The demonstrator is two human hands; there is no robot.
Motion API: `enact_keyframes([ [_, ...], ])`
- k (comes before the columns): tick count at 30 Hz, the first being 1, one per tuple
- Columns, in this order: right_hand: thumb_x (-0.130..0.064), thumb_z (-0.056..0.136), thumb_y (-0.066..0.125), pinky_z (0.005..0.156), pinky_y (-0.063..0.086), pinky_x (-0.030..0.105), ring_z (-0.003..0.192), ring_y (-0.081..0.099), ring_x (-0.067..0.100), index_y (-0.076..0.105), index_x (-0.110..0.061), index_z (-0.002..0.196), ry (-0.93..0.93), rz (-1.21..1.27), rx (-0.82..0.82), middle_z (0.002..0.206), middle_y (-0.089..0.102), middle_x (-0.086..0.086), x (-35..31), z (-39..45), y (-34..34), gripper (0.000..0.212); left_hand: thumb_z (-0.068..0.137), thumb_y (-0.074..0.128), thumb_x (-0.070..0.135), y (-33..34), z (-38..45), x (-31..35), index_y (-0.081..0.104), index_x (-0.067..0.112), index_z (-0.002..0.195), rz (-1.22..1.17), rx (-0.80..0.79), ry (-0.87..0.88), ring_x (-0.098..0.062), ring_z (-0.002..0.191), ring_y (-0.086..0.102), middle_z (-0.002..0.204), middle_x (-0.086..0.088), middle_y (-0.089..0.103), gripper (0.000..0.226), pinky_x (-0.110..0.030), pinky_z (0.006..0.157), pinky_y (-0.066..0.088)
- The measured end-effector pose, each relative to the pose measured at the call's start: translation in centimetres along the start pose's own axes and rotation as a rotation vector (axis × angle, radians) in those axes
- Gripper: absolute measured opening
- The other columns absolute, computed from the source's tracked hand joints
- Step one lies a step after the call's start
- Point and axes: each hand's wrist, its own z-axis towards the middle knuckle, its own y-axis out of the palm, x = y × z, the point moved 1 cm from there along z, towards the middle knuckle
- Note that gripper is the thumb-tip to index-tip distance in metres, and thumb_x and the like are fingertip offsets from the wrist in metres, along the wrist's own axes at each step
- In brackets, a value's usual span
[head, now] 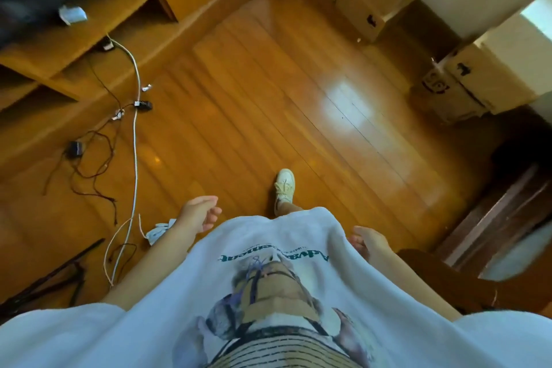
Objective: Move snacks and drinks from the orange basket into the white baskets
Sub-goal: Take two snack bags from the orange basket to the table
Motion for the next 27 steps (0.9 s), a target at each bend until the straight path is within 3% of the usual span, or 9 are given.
enact_keyframes([
  [5, -0.013, 0.092, 0.046, 0.053, 0.036, 0.023, 0.048, 0.049, 0.015, 0.052, -0.014, 0.100, -0.214, -0.158, -0.131, 0.064, 0.052, 0.006, -13.5, -0.5, 4.9, 0.010, 0.096, 0.047, 0.013, -0.6, 1.7, 5.5, 0.055, 0.004, 0.123, -0.177, 0.059, -0.047, -0.015, 0.061, 0.046, 0.074, -0.005, 0.056, 0.029, -0.025, 0.057, 0.038],
  [8, -0.013, 0.092, 0.045, 0.053, 0.034, 0.022, 0.047, 0.050, 0.012, 0.052, -0.016, 0.089, -0.316, -0.255, -0.210, 0.064, 0.053, 0.004, -20.5, -1.6, 8.3, 0.009, 0.097, 0.044, 0.013, -1.0, 2.9, 7.4, 0.053, 0.004, 0.126, -0.253, 0.103, -0.113, -0.014, 0.060, 0.044, 0.073, -0.005, 0.054, 0.031, -0.024, 0.056, 0.036],
  [11, -0.015, 0.093, 0.046, 0.053, 0.036, 0.021, 0.039, 0.053, 0.005, 0.051, -0.021, 0.078, -0.370, -0.339, -0.268, 0.064, 0.054, 0.001, -25.8, -2.5, 11.4, 0.017, 0.097, 0.045, 0.015, -1.6, 4.1, 8.7, 0.053, 0.004, 0.126, -0.320, 0.137, -0.196, -0.014, 0.060, 0.045, 0.073, -0.005, 0.055, 0.032, -0.024, 0.057, 0.036],
  [15, -0.017, 0.093, 0.049, 0.053, 0.037, 0.021, 0.045, 0.054, 0.008, 0.051, -0.022, 0.079, -0.399, -0.404, -0.323, 0.065, 0.056, 0.000, -31.1, -2.6, 15.1, 0.015, 0.096, 0.047, 0.017, -2.6, 6.6, 11.0, 0.051, 0.005, 0.127, -0.396, 0.149, -0.265, -0.011, 0.056, 0.049, 0.074, -0.004, 0.056, 0.034, -0.024, 0.057, 0.038],
  [20, -0.014, 0.093, 0.048, 0.054, 0.036, 0.023, 0.056, 0.052, 0.016, 0.052, -0.020, 0.080, -0.376, -0.410, -0.302, 0.067, 0.055, 0.003, -37.2, -1.9, 18.8, 0.015, 0.098, 0.042, 0.021, -4.5, 11.5, 17.1, 0.045, 0.005, 0.134, -0.448, 0.112, -0.292, -0.013, 0.060, 0.049, 0.072, -0.001, 0.058, 0.040, -0.024, 0.059, 0.034],
  [23, -0.014, 0.093, 0.048, 0.052, 0.033, 0.023, 0.055, 0.051, 0.017, 0.053, -0.018, 0.083, -0.358, -0.414, -0.249, 0.067, 0.054, 0.004, -40.7, -1.6, 20.4, 0.012, 0.097, 0.043, 0.020, -6.0, 14.9, 22.5, 0.045, 0.003, 0.134, -0.438, 0.082, -0.285, -0.011, 0.048, 0.057, 0.045, 0.006, 0.063, 0.040, -0.025, 0.060, 0.032],
  [27, -0.013, 0.093, 0.049, 0.049, 0.035, 0.022, 0.050, 0.052, 0.015, 0.052, -0.012, 0.092, -0.343, -0.400, -0.194, 0.067, 0.054, 0.006, -45.4, -1.9, 22.2, 0.004, 0.097, 0.044, 0.020, -7.7, 18.3, 30.8, 0.050, 0.007, 0.127, -0.422, 0.059, -0.217, -0.010, 0.051, 0.054, 0.058, 0.003, 0.064, 0.034, -0.024, 0.059, 0.035],
])
